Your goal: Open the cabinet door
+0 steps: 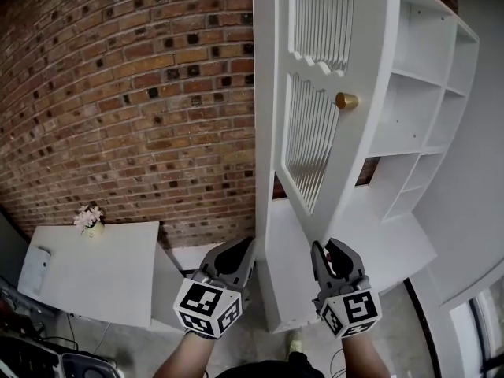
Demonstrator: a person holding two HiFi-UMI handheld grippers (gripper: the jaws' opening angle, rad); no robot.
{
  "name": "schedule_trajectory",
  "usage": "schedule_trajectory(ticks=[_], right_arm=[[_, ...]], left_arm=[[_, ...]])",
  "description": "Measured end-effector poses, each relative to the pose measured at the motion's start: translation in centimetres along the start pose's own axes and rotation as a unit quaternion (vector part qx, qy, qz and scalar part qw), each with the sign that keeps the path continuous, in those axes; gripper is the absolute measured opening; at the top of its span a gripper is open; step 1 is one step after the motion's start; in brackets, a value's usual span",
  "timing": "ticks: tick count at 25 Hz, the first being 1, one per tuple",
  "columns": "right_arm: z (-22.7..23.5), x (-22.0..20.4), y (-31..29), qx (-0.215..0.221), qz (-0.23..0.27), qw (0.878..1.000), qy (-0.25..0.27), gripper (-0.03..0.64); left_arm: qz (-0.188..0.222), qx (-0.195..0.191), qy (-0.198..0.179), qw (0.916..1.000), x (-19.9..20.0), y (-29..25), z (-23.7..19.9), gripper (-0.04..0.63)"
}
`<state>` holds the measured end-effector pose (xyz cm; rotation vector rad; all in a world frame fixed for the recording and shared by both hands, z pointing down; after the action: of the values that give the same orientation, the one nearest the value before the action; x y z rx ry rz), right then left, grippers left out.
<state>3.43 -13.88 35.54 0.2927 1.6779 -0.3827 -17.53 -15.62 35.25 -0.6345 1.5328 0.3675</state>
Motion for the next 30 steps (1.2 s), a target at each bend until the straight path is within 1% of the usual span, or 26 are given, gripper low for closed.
schedule_trajectory(ticks=[6,14,21,30], right_arm=[[-1.9,0.5,-0.6,0.025,0.000,1.000,0.013,0.080],[-2.8,0.7,-0.8,0.022,-0.003,1.000,0.017,0.084],[-2.9,0.6,-0.6,0.025,-0.005,0.999,0.025,0.083],[-3.0,0.5,0.3,0.032,0.000,0.999,0.010,0.069]], left_arm=[[0.003,0.009,0.003,0.9999,0.0,0.7,-0.3,0.006],[0.006,0.020,0.005,0.9998,-0.1,1.9,-1.0,0.006],[0.006,0.015,0.004,0.9999,-0.3,2.0,-0.6,0.006],[0.002,0.004,0.003,1.0000,-0.8,2.1,-0.1,0.006]])
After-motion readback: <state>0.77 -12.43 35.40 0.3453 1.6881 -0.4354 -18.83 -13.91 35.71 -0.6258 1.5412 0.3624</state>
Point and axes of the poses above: the fingertips, and each gripper's own axes: y backward along the fingers, z to its right, x out of its top, the point moved 7 cm from there along y, backward along the fingers, and after that the axes turned 10 degrees about -z, right-handed, at the moved point
